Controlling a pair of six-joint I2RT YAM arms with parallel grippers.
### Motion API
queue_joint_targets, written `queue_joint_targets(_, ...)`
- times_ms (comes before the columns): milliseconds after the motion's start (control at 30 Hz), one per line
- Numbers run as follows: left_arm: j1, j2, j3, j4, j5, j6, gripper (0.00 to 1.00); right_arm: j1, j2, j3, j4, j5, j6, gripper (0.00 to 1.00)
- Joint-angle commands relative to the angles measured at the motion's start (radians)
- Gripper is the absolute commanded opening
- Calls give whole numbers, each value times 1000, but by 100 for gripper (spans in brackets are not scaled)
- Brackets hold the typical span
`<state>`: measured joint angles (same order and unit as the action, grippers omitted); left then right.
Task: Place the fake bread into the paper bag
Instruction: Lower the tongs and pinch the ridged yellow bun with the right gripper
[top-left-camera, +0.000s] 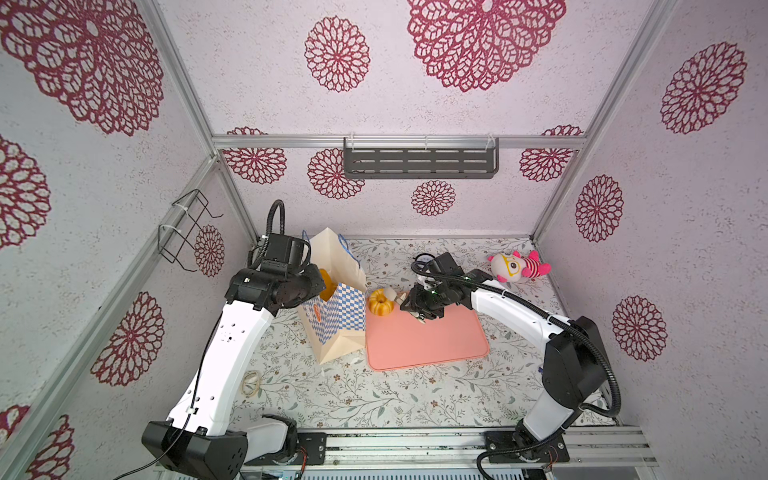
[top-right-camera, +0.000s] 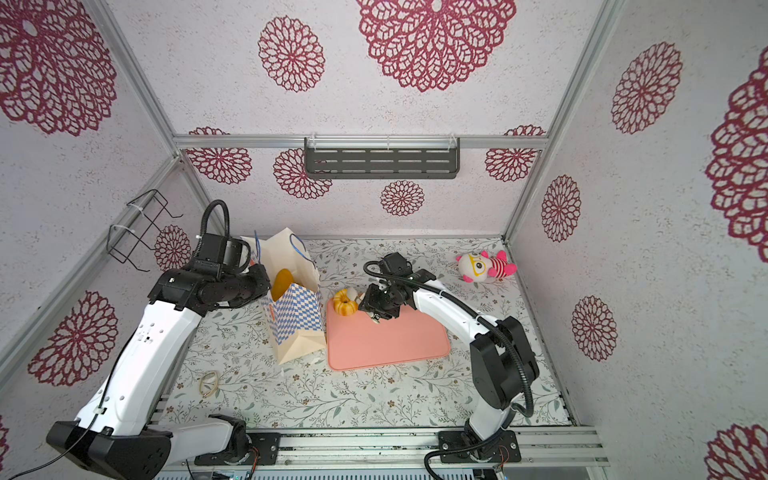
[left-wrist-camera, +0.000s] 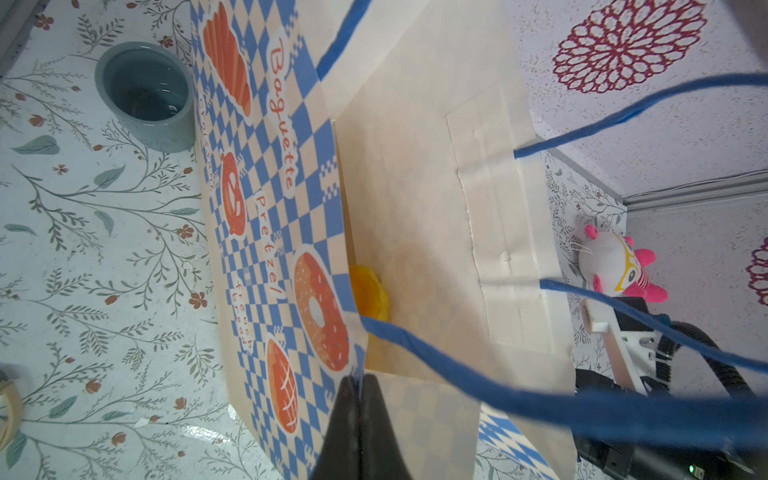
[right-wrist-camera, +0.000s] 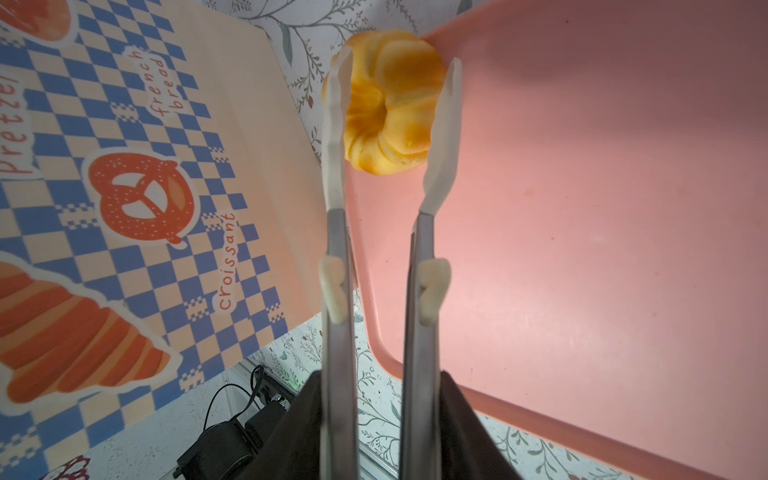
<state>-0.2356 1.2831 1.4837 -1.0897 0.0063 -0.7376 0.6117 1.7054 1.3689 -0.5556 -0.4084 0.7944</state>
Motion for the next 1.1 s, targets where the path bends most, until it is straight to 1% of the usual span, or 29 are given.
queue_joint_targets(0, 11, -16, -7, 34, -7, -3, 0, 8, 6, 43, -18, -21, -30, 41)
queue_joint_targets(267, 16, -18, -7, 29, -7, 0, 0, 19, 35, 59, -33, -27, -42, 40)
queue_joint_targets(533, 19, -22, -3, 22, -9, 0, 0, 19, 18, 50, -40, -15, -46, 24)
queue_joint_targets(833, 21, -23, -1, 17, -8, 2, 0, 16, -33, 47, -47, -3, -41, 0)
queue_joint_targets(1067, 21, -22, 6, 14, -10, 1, 0, 0, -105, 53, -71, 11, -30, 0)
